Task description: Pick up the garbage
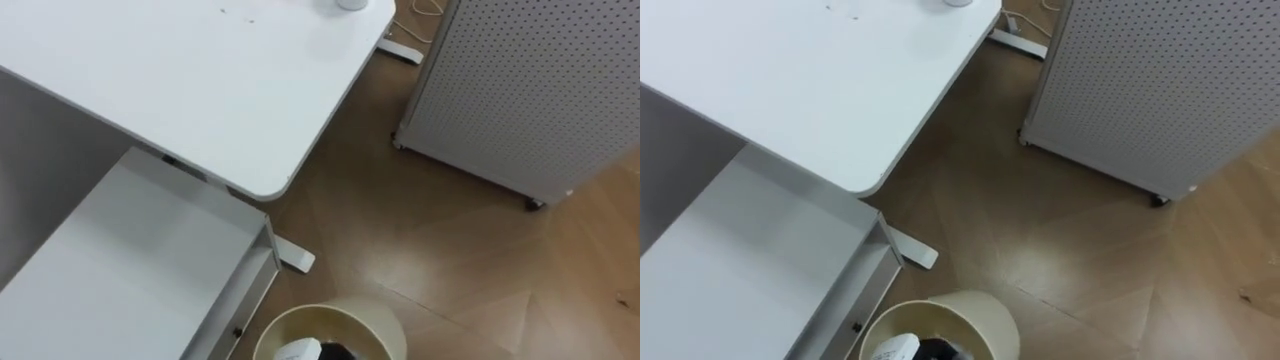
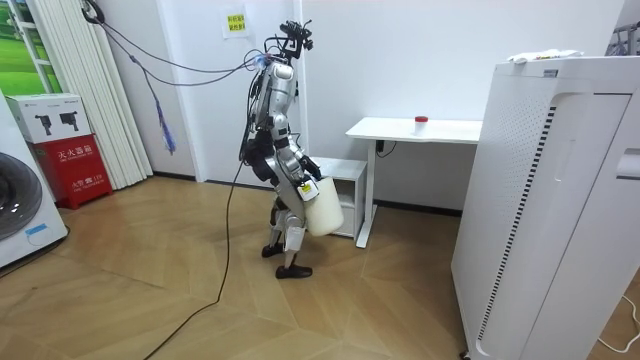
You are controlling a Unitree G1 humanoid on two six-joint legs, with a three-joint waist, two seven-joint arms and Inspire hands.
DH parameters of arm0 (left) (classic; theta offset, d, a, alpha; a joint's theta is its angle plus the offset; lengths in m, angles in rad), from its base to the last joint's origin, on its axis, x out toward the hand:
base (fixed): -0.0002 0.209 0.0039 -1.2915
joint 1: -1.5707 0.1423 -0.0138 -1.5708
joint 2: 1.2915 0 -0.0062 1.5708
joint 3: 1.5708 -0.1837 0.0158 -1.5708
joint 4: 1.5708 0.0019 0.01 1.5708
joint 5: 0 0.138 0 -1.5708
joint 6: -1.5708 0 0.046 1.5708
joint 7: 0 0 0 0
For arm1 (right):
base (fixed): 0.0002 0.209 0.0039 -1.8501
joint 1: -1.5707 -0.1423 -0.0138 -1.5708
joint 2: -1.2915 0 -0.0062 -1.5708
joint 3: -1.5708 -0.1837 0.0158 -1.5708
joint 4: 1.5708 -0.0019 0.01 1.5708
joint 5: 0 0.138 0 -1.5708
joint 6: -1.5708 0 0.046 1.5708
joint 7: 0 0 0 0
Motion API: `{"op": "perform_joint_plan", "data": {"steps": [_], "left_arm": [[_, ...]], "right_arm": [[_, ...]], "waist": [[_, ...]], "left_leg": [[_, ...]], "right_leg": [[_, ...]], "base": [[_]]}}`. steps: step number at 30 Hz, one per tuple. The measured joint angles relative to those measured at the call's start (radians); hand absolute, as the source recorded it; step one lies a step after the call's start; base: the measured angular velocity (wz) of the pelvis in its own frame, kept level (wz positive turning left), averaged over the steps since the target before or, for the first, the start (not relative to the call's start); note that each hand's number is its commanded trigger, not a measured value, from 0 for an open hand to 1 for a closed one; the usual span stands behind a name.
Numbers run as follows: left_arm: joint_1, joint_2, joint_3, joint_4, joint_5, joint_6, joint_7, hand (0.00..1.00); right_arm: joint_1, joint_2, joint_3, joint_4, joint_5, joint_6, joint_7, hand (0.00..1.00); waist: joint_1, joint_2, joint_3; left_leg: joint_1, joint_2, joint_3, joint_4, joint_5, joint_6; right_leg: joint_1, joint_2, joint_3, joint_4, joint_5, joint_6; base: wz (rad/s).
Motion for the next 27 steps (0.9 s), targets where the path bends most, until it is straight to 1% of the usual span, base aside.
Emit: {"op": "perform_joint_plan", "data": {"steps": [3,8,9,10,12,14,16,17,18,20,22,23,25,27], "left_arm": [[-0.007,0.001,0.000,-0.001,0.004,0.000,-0.025,0.00],[-0.009,0.001,-0.002,-0.002,0.022,0.000,-0.060,0.00],[-0.009,0.001,-0.002,-0.002,0.022,0.000,-0.070,0.00],[-0.009,0.001,-0.002,-0.002,0.022,0.000,-0.073,0.00],[-0.012,0.009,-0.003,-0.005,0.019,0.000,-0.075,0.00],[-0.011,0.018,-0.003,-0.004,0.019,-0.001,-0.076,0.00],[-0.014,0.029,0.001,-0.006,0.020,-0.005,-0.081,0.00],[-0.019,0.036,0.011,-0.010,0.022,-0.011,-0.092,0.00],[-0.017,0.046,0.021,-0.018,0.022,-0.018,-0.096,0.00],[-0.010,0.060,0.037,-0.033,0.021,-0.022,-0.101,0.00],[-0.004,0.064,0.068,-0.050,0.021,-0.028,-0.116,0.00],[-0.002,0.067,0.083,-0.053,0.021,-0.033,-0.117,0.00],[0.009,0.076,0.110,-0.068,0.021,-0.045,-0.121,0.00],[0.042,0.092,0.140,-0.121,0.017,-0.052,-0.123,0.00]], "right_arm": [[0.000,0.000,-0.002,0.001,0.000,-0.003,0.018,1.00],[0.000,-0.002,-0.005,0.008,0.000,0.002,0.037,1.00],[0.000,-0.002,-0.012,0.013,0.000,0.002,0.044,1.00],[0.001,-0.002,-0.015,0.015,0.000,0.002,0.047,1.00],[-0.001,-0.003,-0.028,0.027,0.012,0.003,0.059,1.00],[-0.002,-0.003,-0.035,0.042,0.012,0.003,0.068,1.00],[-0.003,-0.003,-0.044,0.063,0.008,0.002,0.070,1.00],[-0.001,-0.004,-0.057,0.070,0.009,0.002,0.071,1.00],[0.000,-0.004,-0.075,0.077,0.008,0.002,0.077,1.00],[-0.001,-0.005,-0.094,0.090,0.008,0.002,0.085,1.00],[-0.004,-0.008,-0.122,0.112,0.010,0.002,0.099,1.00],[-0.002,-0.011,-0.132,0.120,0.010,0.002,0.105,1.00],[-0.001,-0.012,-0.153,0.132,0.010,0.001,0.115,1.00],[0.000,-0.015,-0.164,0.132,0.010,0.001,0.126,1.00]], "waist": [[-0.008,0.000,0.0000],[-0.006,0.002,0.0008],[-0.006,0.005,0.0022],[-0.006,0.006,0.0016],[-0.006,0.006,0.0021],[-0.005,0.006,0.0024],[-0.007,0.015,0.0054],[-0.007,0.025,0.0073],[-0.006,0.029,0.0092],[-0.005,0.036,0.0099],[-0.002,0.039,0.0093],[0.000,0.036,0.0085],[0.002,0.037,0.0085],[0.013,0.031,0.0063]], "left_leg": [[0.003,0.002,-0.001,-0.001,0.000,0.000],[0.028,0.002,0.003,-0.019,0.000,0.000],[0.037,0.002,0.002,-0.024,0.000,0.000],[0.041,0.002,0.003,-0.028,0.000,0.000],[0.063,-0.002,0.007,-0.042,0.000,-0.001],[0.094,-0.003,0.016,-0.059,0.001,-0.002],[0.123,-0.002,0.018,-0.074,0.002,-0.003],[0.136,-0.001,0.019,-0.081,0.002,-0.004],[0.154,-0.002,0.024,-0.092,0.002,-0.004],[0.175,-0.002,0.026,-0.100,0.003,-0.005],[0.196,-0.007,0.025,-0.113,0.004,-0.007],[0.219,-0.015,0.025,-0.125,0.006,-0.010],[0.253,-0.018,0.025,-0.142,0.009,-0.013],[0.298,-0.021,0.025,-0.166,0.010,-0.017]], "right_leg": [[0.004,0.003,0.000,-0.004,0.000,0.000],[0.025,0.007,0.003,-0.020,0.004,0.001],[0.035,0.008,0.001,-0.027,0.004,0.001],[0.039,0.008,0.001,-0.031,0.004,0.002],[0.053,0.001,0.003,-0.033,0.004,0.003],[0.076,0.001,0.001,-0.041,0.004,0.003],[0.105,0.001,-0.005,-0.057,0.004,0.003],[0.123,0.001,-0.014,-0.068,0.004,0.004],[0.135,0.000,-0.021,-0.067,0.004,0.004],[0.154,0.000,-0.024,-0.069,0.002,0.005],[0.170,-0.001,-0.024,-0.071,-0.005,0.006],[0.182,-0.002,-0.018,-0.077,-0.007,0.008],[0.210,0.004,-0.008,-0.095,-0.007,0.008],[0.238,0.020,0.021,-0.109,-0.006,0.011]], "base": [[0.00],[-0.03],[0.00],[0.00],[-0.04],[-0.10],[-0.07],[0.00],[-0.04],[-0.04],[0.00],[-0.08],[-0.21],[-0.37]]}}
